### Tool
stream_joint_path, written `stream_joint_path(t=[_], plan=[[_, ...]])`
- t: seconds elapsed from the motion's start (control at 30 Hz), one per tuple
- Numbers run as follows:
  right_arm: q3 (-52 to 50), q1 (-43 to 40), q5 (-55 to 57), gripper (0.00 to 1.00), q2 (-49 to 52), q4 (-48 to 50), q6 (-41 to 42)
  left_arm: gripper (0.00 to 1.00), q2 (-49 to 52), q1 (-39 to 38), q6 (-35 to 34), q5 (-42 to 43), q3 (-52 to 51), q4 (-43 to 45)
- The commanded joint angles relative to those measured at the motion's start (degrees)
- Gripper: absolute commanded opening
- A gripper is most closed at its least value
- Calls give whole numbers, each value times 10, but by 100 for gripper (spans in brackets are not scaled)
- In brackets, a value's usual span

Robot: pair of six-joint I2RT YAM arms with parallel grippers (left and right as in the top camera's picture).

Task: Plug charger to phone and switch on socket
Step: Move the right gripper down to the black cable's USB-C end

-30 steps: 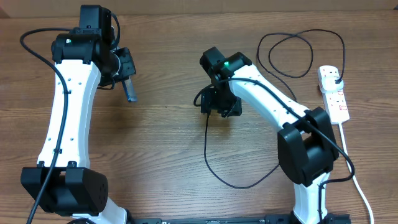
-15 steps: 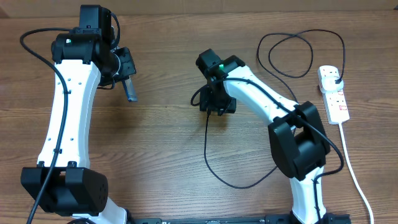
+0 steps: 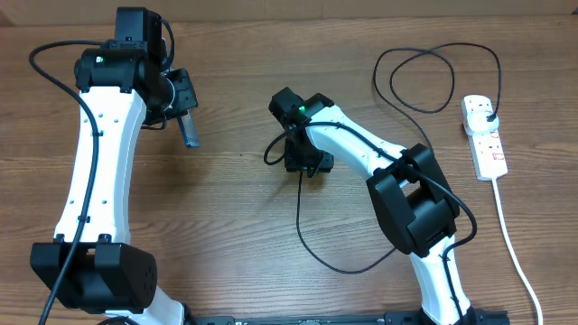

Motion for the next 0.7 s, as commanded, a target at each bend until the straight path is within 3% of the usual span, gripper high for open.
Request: stream_joint_path(t=[0.0,0.47,0.67], plan=[[0,-3,15,45,10,1,18,4,-5,-4,-12,7,2,4],[0,-3,0,19,33,-3,20,4,-5,-4,-12,6,2,4],[0,-3,-2,17,33,-6,33,4,-5,-4,-12,6,2,5]])
